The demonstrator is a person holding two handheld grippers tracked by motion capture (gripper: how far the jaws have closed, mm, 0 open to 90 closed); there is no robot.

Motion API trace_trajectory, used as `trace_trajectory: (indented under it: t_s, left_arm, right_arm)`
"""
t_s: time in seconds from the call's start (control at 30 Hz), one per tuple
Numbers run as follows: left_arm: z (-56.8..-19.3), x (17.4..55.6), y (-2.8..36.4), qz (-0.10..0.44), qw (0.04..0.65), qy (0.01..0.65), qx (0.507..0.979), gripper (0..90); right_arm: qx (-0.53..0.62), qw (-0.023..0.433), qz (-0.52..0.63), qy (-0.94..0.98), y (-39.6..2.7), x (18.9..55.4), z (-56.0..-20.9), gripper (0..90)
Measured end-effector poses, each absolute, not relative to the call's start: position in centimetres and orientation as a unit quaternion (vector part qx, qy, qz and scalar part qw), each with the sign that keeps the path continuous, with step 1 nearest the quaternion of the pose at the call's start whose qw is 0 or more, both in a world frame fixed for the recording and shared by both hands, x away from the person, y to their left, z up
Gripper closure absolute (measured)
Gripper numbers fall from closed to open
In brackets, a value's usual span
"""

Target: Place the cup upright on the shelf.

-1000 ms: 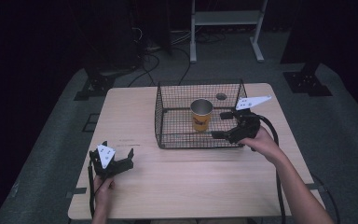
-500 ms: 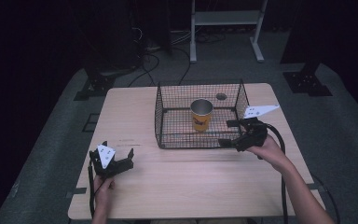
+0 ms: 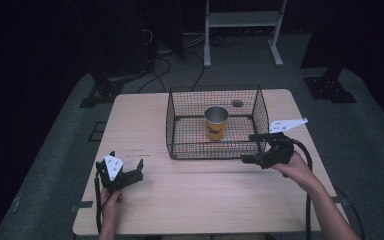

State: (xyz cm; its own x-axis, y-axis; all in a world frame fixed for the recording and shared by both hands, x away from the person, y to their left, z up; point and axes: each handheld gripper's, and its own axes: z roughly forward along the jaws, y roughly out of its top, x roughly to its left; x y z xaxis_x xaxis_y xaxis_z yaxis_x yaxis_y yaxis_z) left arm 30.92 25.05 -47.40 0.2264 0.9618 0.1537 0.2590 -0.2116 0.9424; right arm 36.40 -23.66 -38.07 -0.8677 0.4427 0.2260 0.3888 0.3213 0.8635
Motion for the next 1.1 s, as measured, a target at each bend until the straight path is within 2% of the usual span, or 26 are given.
trace_trajectory:
  t_s: [1.1]
  left_arm:
    - [-47.4,30.9,25.0,0.416,0.422,0.462,0.66,0.0]
  right_arm:
    - [0.284,0.026,0.532,0.797,-27.6,33.3,-40.5,2.7]
